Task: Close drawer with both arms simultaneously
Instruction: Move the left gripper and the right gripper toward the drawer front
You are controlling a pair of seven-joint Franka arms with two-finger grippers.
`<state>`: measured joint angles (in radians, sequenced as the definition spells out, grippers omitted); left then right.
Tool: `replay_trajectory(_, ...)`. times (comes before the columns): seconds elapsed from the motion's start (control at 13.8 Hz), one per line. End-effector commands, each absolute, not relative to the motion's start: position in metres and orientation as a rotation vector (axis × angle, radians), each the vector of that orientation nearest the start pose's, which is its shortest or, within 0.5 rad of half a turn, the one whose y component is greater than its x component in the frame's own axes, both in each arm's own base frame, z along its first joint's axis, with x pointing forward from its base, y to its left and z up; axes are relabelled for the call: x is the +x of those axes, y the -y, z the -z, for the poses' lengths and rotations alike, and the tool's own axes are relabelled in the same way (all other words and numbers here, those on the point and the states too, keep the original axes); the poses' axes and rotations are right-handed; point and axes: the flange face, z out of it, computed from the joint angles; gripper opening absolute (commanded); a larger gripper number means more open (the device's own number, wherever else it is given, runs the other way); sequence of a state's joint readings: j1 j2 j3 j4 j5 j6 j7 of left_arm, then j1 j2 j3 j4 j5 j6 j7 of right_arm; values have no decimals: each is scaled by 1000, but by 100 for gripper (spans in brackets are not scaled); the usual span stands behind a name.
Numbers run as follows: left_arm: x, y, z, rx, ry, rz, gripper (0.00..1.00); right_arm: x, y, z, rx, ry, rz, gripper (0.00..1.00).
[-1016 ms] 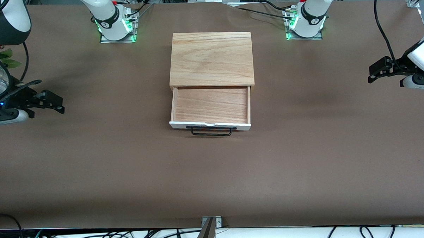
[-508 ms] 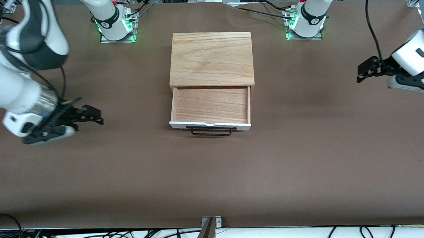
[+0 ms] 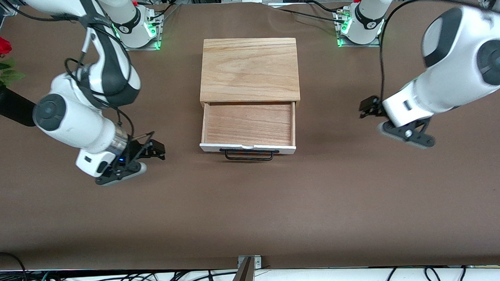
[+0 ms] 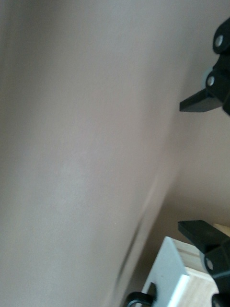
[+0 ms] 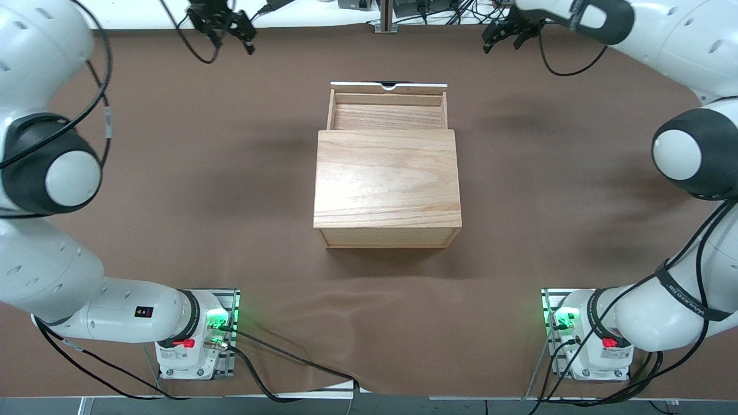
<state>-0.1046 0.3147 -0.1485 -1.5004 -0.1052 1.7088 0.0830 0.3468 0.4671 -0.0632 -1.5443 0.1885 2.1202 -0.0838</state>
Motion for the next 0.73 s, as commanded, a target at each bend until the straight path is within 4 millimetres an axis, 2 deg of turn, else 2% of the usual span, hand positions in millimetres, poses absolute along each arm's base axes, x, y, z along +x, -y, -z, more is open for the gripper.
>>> replay_trajectory(0.0, 651, 203, -450, -3304, -450, -164, 100, 671, -234, -378, -2940, 440, 211, 100)
replay_trajectory(0.22, 662, 246, -410, -3393, -337, -91, 100, 670, -258, -364, -2914, 471, 259, 100)
replay_trajectory(0.44, 688, 261, -388, -3494, -232, 46, 100, 669, -288, -351, -2846, 452, 233, 100)
replay_trajectory(0.65, 695, 283, -364, -3550, -193, 98, 100, 664, -300, -336, -2840, 461, 201, 100)
